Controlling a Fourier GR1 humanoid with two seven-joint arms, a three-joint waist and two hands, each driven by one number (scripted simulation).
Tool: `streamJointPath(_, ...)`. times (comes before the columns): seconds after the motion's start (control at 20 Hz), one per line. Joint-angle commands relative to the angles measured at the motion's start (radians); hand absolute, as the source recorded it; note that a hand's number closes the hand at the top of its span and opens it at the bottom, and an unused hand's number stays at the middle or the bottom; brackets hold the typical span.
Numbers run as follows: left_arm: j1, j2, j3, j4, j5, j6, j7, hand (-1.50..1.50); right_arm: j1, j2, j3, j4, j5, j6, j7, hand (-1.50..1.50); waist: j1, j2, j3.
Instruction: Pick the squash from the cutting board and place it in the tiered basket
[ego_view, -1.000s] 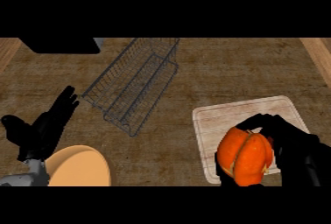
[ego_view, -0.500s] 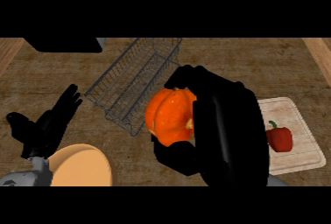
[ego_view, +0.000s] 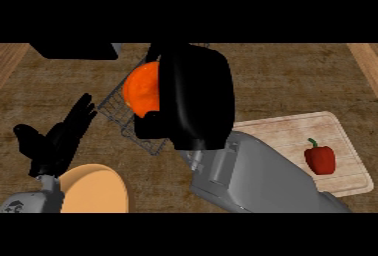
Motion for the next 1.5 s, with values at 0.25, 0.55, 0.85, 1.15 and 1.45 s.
streamJointPath(0.25, -0.016, 0.01, 0.027, 0.024, 0.008, -0.023, -0.015, 0.0, -0.116, 0.008, 0.021, 0.253, -0.108, -0.193, 0.103, 1.5, -0.001, 0.001, 0.0)
streamJointPath(0.55, -0.003, -0.02, -0.003, 0.01, -0.01, -0.015, -0.006, 0.0, -0.18, 0.008, 0.072, 0.418, -0.117, -0.286, 0.076, 1.5, 0.0, 0.002, 0.0)
streamJointPath(0.85, -0.025, 0.011, 0.043, -0.004, 0.021, -0.031, 0.043, 0.0, -0.195, 0.008, 0.079, 0.572, -0.098, -0.387, -0.008, 1.5, -0.001, 0.003, 0.0)
streamJointPath(1.15, 0.013, -0.004, 0.031, 0.019, -0.006, -0.038, -0.036, 0.0, -0.187, 0.008, 0.062, 0.64, -0.066, -0.627, -0.065, 1.5, 0.009, 0.006, 0.0)
streamJointPath(1.45, -0.028, 0.015, 0.05, 0.015, 0.015, -0.062, -0.009, 0.0, -0.307, 0.008, 0.104, 0.845, -0.178, -0.667, -0.12, -1.5, 0.022, 0.009, 0.0)
